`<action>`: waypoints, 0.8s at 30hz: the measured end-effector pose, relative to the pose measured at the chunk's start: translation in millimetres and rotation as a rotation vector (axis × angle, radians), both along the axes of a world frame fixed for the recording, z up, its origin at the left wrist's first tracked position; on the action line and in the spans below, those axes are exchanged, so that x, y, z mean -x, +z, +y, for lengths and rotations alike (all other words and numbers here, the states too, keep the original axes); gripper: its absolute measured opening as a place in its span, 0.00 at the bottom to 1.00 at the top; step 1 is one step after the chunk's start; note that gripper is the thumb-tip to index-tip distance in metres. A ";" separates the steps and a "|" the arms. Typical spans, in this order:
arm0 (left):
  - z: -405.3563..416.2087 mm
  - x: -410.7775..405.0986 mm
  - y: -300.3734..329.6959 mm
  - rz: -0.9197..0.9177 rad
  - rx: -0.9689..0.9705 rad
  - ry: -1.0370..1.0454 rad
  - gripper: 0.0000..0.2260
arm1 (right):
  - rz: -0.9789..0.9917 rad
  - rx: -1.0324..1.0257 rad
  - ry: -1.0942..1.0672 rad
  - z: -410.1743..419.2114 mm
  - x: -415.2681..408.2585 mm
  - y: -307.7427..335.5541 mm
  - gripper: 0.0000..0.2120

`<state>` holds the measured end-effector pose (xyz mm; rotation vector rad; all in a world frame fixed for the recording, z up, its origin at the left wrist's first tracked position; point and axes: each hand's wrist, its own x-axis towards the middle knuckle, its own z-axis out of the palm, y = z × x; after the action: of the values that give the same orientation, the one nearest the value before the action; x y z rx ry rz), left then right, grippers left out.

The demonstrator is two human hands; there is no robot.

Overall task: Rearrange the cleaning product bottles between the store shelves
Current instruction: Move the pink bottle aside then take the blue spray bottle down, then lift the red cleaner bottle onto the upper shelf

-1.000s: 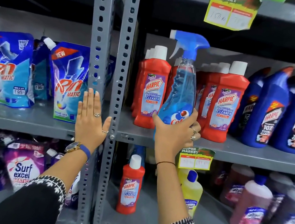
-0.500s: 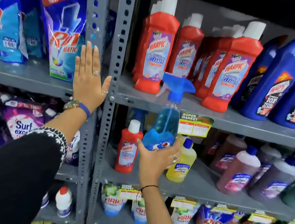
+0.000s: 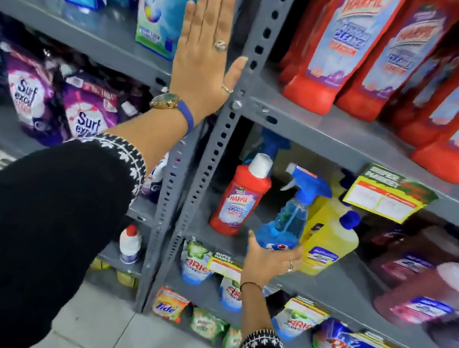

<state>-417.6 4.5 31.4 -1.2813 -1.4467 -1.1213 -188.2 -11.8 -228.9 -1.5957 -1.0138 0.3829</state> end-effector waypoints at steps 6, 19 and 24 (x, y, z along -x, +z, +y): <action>1.3 -0.6 -2.6 -0.016 -0.025 -0.017 0.27 | 0.048 0.058 -0.006 34.5 0.3 -13.2 0.52; -0.6 -2.1 -5.9 -0.069 0.050 0.025 0.28 | 0.025 0.031 0.008 36.7 5.2 -17.8 0.54; -2.3 -3.8 -5.1 -0.076 0.028 -0.007 0.27 | 0.096 0.019 -0.052 21.2 9.0 -13.7 0.50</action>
<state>-413.7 2.2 26.3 -1.2759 -1.5190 -1.1691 -197.2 9.4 -242.6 -1.6023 -0.8963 0.4313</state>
